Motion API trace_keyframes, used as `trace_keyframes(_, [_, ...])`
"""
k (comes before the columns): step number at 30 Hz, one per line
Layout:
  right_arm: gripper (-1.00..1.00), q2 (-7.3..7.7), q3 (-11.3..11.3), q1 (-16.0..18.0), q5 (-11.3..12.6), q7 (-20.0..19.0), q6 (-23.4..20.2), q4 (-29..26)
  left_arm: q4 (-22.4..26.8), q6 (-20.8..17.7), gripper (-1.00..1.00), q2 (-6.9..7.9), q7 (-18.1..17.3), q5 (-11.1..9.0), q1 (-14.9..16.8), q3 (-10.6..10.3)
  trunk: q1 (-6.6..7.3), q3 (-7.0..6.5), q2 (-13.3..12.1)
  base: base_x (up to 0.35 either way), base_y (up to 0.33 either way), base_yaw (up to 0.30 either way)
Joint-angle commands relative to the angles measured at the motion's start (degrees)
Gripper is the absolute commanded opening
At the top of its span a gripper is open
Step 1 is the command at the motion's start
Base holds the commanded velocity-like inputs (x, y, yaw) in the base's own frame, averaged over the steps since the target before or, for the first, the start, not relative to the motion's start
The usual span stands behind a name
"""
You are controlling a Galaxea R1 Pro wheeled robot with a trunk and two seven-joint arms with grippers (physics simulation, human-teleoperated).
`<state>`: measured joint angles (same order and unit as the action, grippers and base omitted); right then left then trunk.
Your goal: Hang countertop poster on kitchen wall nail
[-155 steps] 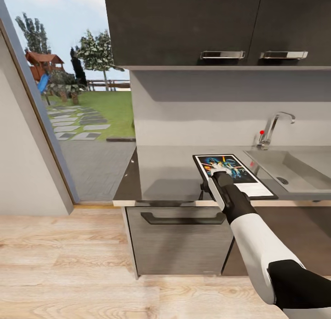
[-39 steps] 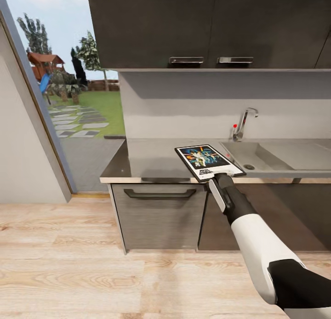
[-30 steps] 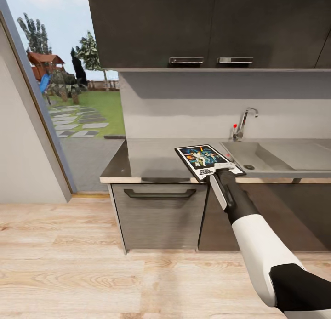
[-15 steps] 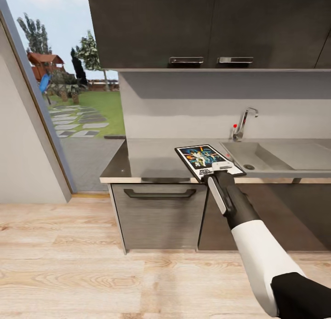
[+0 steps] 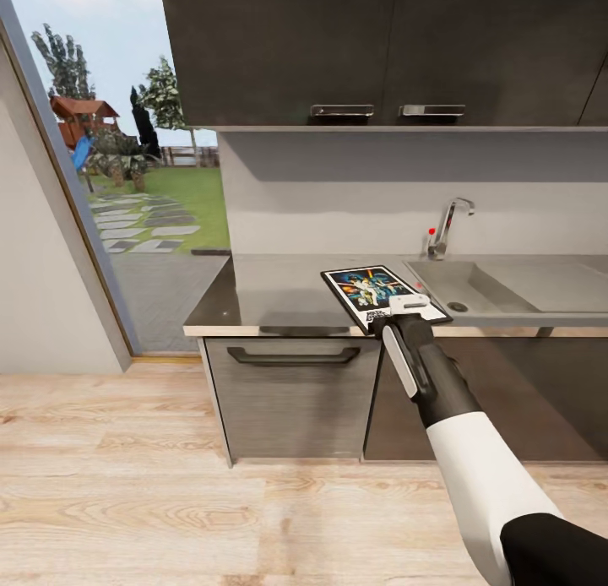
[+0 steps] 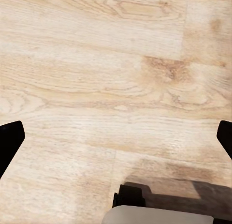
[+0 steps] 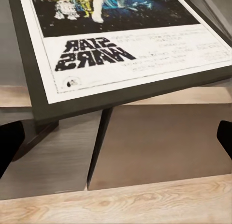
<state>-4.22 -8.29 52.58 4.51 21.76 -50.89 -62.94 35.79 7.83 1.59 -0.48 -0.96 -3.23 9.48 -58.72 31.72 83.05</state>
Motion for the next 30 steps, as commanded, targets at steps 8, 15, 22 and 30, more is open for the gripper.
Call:
trace_keyframes(8, [1.0,0.0,-0.08,-0.3,0.48,0.49,-0.17,-0.22,0.07,0.08,1.0,-0.01,-0.05,-0.1,-0.02,0.06,0.0,0.05,0.03,0.0,0.0,0.0])
trace_keyframes(15, [1.0,0.01,-0.06,-0.78,0.46,0.49,-0.18,-0.25,0.07,0.08,1.0,-0.01,-0.05,-0.1,-0.02,0.05,0.0,0.05,0.03,-0.102,0.0,0.0])
trace_keyframes(22, [1.0,0.02,-0.06,-0.88,0.48,0.48,-0.18,-0.26,0.07,0.08,1.0,-0.01,-0.05,-0.1,-0.02,0.08,0.0,0.05,0.03,-0.046,0.0,0.0])
trace_keyframes(30, [1.0,0.04,-0.09,-1.09,0.43,0.48,-0.18,-0.32,0.15,0.06,1.0,-0.01,-0.05,-0.1,-0.02,0.09,0.0,0.05,0.03,-0.006,0.001,0.0])
